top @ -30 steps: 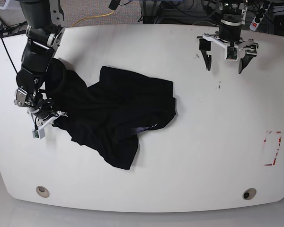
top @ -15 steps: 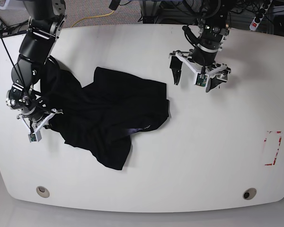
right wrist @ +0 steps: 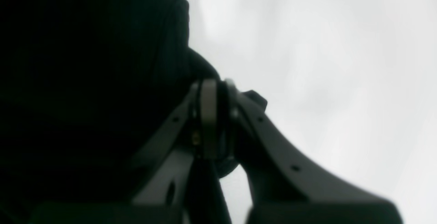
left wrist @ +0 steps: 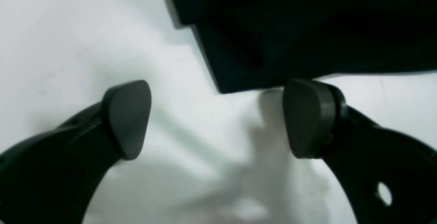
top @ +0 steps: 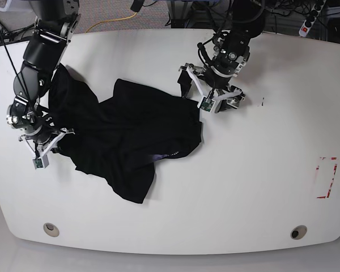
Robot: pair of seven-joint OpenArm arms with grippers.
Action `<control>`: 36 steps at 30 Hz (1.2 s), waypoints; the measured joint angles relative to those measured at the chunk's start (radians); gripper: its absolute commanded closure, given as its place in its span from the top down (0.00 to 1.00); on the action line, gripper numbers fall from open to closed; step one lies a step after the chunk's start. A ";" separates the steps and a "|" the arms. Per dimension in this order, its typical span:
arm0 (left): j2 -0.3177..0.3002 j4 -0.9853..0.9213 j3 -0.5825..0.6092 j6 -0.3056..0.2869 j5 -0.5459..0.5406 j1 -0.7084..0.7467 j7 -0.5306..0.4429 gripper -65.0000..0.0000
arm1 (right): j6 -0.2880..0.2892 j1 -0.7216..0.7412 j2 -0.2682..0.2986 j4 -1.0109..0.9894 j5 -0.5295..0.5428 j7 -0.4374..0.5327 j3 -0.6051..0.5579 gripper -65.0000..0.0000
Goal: Fold the T-shirt properly
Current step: 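Lower the left gripper onto another shirt edge and grasp it, then lift the shirt with both grippers, spreading it between them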
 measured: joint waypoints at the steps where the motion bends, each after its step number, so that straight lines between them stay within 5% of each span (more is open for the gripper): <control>1: 0.000 -0.011 0.006 0.001 -0.002 -0.012 -0.010 0.89 | 0.000 0.001 0.000 0.004 0.000 0.003 -0.001 0.00; 11: 0.005 -0.113 0.047 0.004 -0.013 -0.098 -0.052 0.85 | 0.000 -0.014 -0.006 0.092 0.000 -0.042 -0.005 0.00; 22: 0.013 -0.183 0.087 -0.013 -0.020 -0.146 -0.072 0.01 | 0.001 -0.015 -0.008 0.232 0.002 -0.130 -0.004 0.00; 36: -0.087 0.011 -0.010 -0.006 0.000 -0.087 0.004 0.00 | 0.009 0.028 -0.005 0.376 0.004 -0.173 -0.010 0.00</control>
